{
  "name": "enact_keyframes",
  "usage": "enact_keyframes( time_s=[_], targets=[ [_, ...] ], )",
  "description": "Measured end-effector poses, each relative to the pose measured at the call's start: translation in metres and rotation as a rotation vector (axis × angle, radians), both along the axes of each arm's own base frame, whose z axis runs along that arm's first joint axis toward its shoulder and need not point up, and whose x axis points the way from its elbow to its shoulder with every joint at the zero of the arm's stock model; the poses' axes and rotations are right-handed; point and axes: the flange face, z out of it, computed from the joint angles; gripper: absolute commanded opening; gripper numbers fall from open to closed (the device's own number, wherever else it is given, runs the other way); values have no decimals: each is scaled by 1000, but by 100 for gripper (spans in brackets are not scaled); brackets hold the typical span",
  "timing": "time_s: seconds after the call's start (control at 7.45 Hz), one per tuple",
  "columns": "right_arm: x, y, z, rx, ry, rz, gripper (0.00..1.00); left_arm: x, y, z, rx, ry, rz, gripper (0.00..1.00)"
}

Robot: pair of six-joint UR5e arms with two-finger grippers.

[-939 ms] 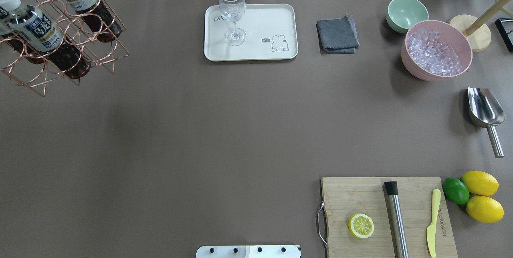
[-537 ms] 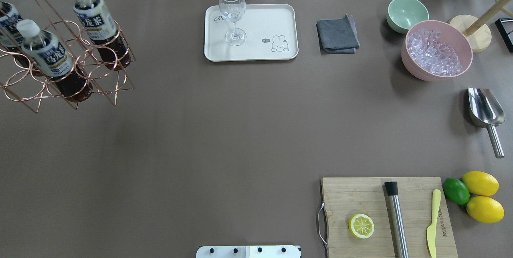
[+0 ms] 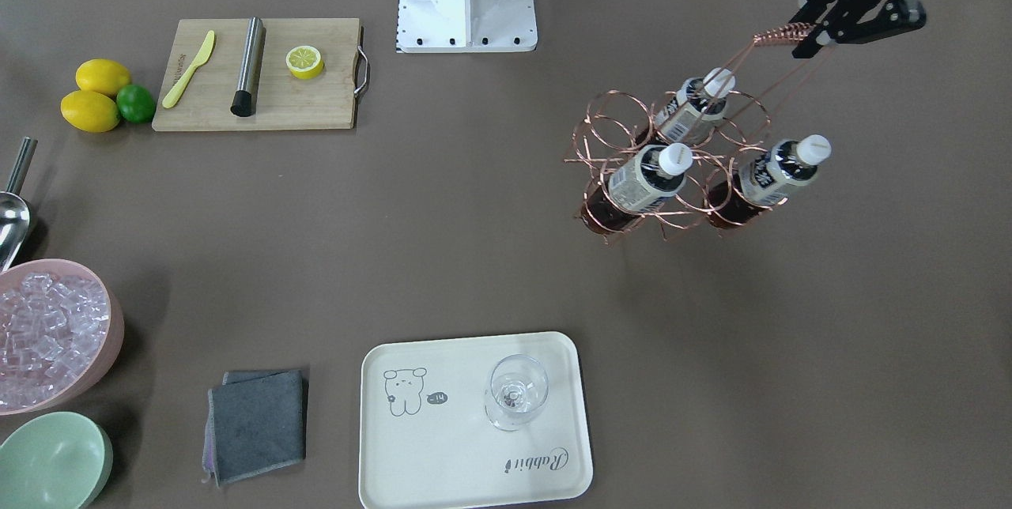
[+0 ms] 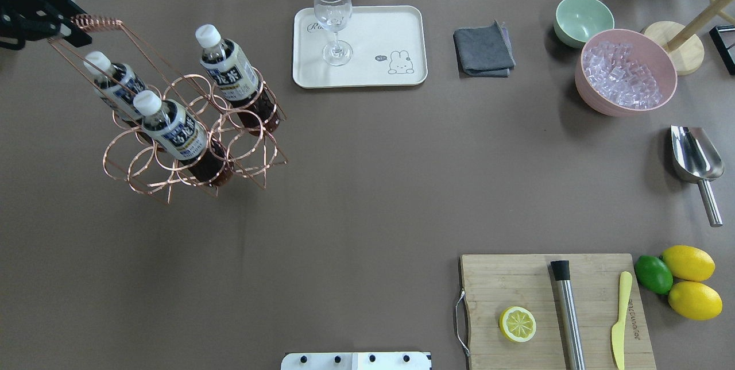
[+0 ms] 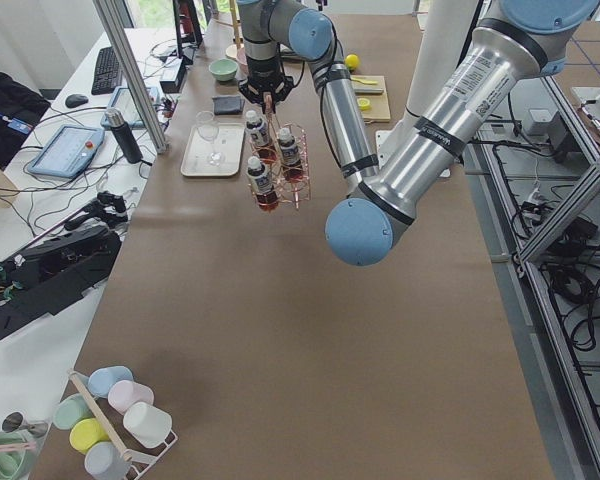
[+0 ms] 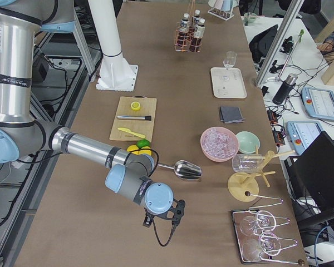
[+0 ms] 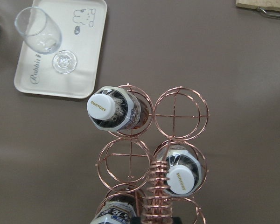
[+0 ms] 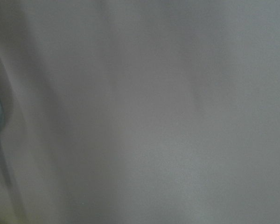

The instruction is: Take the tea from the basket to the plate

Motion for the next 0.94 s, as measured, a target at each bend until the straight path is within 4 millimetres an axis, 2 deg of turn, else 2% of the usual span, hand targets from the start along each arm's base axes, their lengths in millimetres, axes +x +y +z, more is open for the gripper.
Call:
enact_keyframes(
  time_s=[0.4,0.94],
  targets=[
    [0,0,1,-2,0,0,100,59,21,-31,-26,47,44,0],
    [0,1,1,-4,0,0,100,131,55,-53,-99,117,37,0]
  ],
)
